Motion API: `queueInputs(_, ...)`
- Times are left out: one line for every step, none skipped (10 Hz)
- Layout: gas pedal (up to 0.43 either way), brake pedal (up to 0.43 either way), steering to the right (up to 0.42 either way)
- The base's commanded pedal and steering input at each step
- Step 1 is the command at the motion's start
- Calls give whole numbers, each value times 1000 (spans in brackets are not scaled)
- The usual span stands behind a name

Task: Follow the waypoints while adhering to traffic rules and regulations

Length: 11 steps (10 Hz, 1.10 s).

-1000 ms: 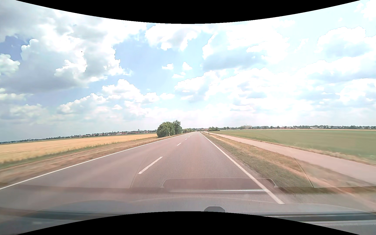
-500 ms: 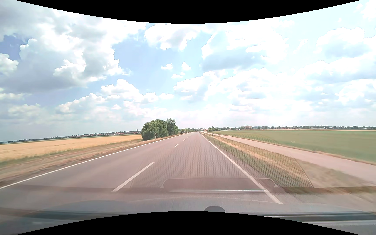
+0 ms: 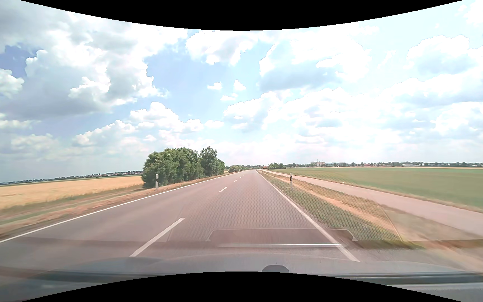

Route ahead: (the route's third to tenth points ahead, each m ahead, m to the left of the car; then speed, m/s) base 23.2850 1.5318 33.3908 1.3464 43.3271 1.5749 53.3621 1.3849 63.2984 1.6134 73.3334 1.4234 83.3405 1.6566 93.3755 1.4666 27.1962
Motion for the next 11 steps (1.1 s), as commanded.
queueInputs(228, 0, -1)
queueInputs(228, 0, -1)
queueInputs(228, 0, -2)
queueInputs(228, 0, -2)
queueInputs(228, 0, -3)
queueInputs(228, 0, -4)
queueInputs(228, 0, -4)
queueInputs(228, 0, -4)
queueInputs(228, 0, -4)
queueInputs(228, 0, -4)
queueInputs(228, 0, -4)
